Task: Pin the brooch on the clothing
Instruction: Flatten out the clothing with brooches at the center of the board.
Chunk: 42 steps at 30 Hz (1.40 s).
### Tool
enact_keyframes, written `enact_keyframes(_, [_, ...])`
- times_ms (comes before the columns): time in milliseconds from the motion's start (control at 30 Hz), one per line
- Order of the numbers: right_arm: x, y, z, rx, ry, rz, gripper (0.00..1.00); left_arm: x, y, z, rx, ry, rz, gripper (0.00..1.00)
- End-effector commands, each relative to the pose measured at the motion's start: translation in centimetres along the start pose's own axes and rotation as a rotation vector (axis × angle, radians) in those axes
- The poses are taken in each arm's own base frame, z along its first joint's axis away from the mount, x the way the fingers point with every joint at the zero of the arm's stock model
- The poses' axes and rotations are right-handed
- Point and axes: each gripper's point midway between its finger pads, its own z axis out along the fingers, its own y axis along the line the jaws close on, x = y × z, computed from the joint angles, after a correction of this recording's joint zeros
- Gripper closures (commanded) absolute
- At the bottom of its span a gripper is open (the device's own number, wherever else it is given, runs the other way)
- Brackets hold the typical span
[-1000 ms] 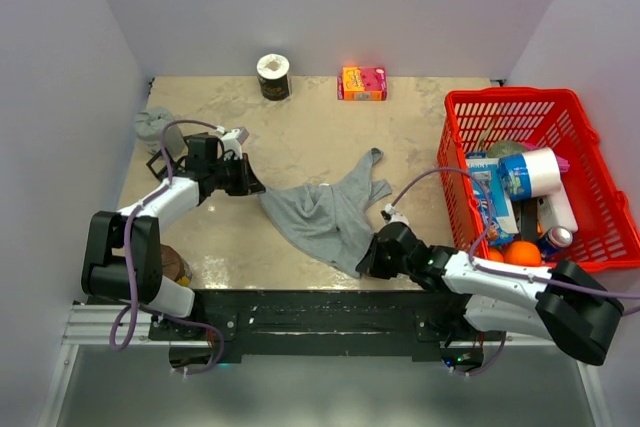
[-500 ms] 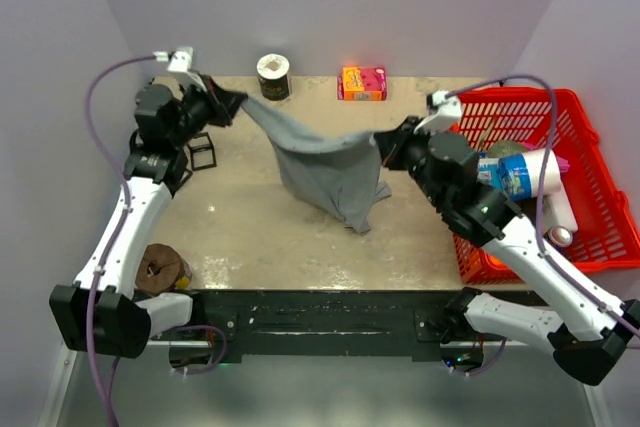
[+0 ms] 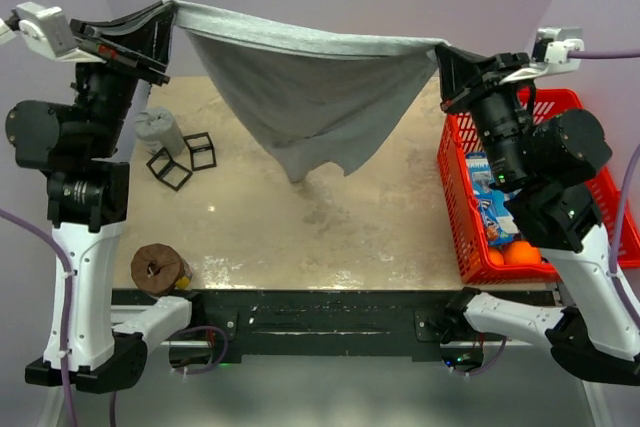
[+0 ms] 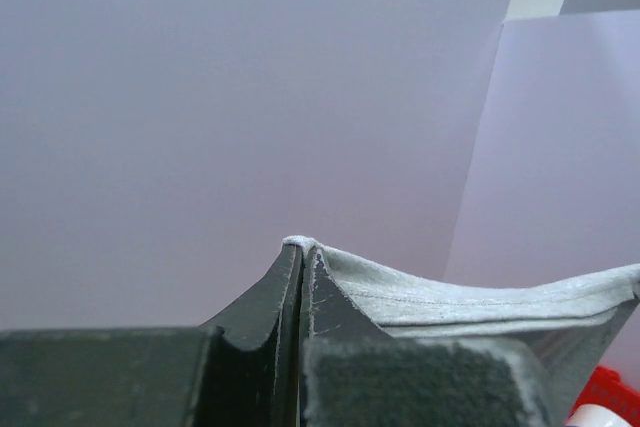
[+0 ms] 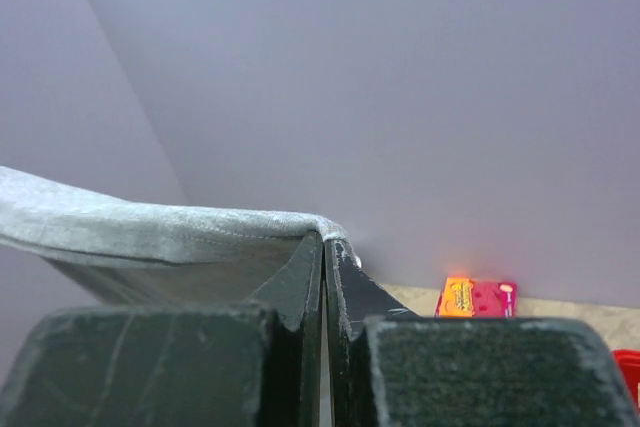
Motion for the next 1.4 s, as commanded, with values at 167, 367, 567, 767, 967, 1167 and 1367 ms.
enact_keyframes(167, [-0.5, -1.3, 1.0, 0.069, -0.029, -0.090, 1.00, 1.9, 0.1, 1.5, 0.038, 0.042, -0.079, 1.00])
enact_keyframes(367, [4.3, -2.8, 6.2, 0.057, 0.033, -0.097, 1.00, 13.2, 5.4, 5.8, 0.004, 0.237, -0.139, 1.00])
enact_keyframes(567, [5.4, -5.7, 13.3, 0.018, 0.011, -0.085, 1.00, 17.4, 7.8, 11.1, 0.065, 0.247, -0.156, 1.00])
enact_keyframes(767, [1.8, -5.3, 17.5, -0.063, -0.090, -0.093, 1.00, 12.6, 6.4, 15.3, 0.190, 0.092, -0.070, 1.00])
enact_keyframes(967, [-2.8, -3.6, 16.1, -0.130, -0.142, -0.142, 1.00, 7.3, 3.5, 14.4, 0.265, -0.010, -0.008, 1.00])
enact_keyframes(1167, [2.2, -5.1, 10.4, -0.101, -0.016, -0.135, 1.00, 12.5, 2.4, 6.5, 0.242, 0.123, -0.073, 1.00])
enact_keyframes(1367, [23.1, -10.1, 2.0, -0.014, 0.431, 0.020, 1.00, 30.9, 3.8, -9.0, -0.019, 0.510, -0.333, 1.00])
